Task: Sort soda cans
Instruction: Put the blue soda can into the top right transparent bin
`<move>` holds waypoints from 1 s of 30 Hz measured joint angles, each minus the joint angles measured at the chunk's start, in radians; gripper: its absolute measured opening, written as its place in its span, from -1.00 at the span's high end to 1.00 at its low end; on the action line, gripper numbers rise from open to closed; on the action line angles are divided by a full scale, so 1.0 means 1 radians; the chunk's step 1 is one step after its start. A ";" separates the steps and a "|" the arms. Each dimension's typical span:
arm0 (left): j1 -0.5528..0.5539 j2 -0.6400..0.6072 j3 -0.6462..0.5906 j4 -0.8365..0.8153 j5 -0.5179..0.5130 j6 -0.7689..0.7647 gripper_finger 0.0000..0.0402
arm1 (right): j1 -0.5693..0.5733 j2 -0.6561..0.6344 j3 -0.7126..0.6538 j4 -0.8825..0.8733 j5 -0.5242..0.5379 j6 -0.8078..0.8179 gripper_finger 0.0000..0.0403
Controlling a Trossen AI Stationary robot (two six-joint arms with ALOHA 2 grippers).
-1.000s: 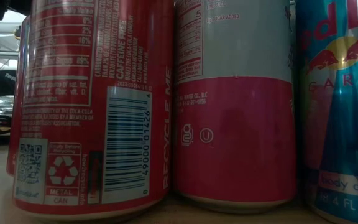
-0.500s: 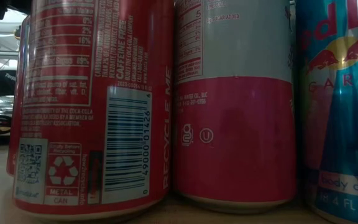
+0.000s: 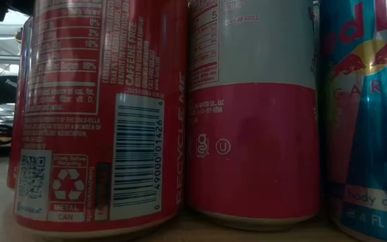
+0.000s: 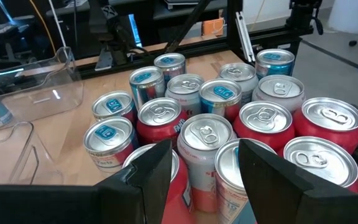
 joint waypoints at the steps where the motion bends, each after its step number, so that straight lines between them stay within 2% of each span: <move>1: 0.000 0.000 0.000 -0.001 0.000 -0.001 0.13 | 0.037 -0.004 0.000 0.000 -0.007 0.001 -0.63; 8: 0.000 0.000 0.000 -0.005 0.000 -0.007 0.13 | 0.313 -0.005 0.000 -0.002 -0.045 0.010 -0.63; 19: 0.000 0.000 0.000 -0.004 0.000 -0.009 0.13 | 0.723 -0.005 -0.004 0.065 -0.043 0.135 -0.63; 24: 0.000 0.000 0.000 -0.001 0.000 -0.009 0.13 | 0.851 -0.005 -0.005 0.166 -0.042 0.188 -0.63; 30: -0.001 0.000 0.000 0.001 0.000 -0.009 0.13 | 0.952 -0.005 -0.005 0.305 -0.038 0.197 -0.63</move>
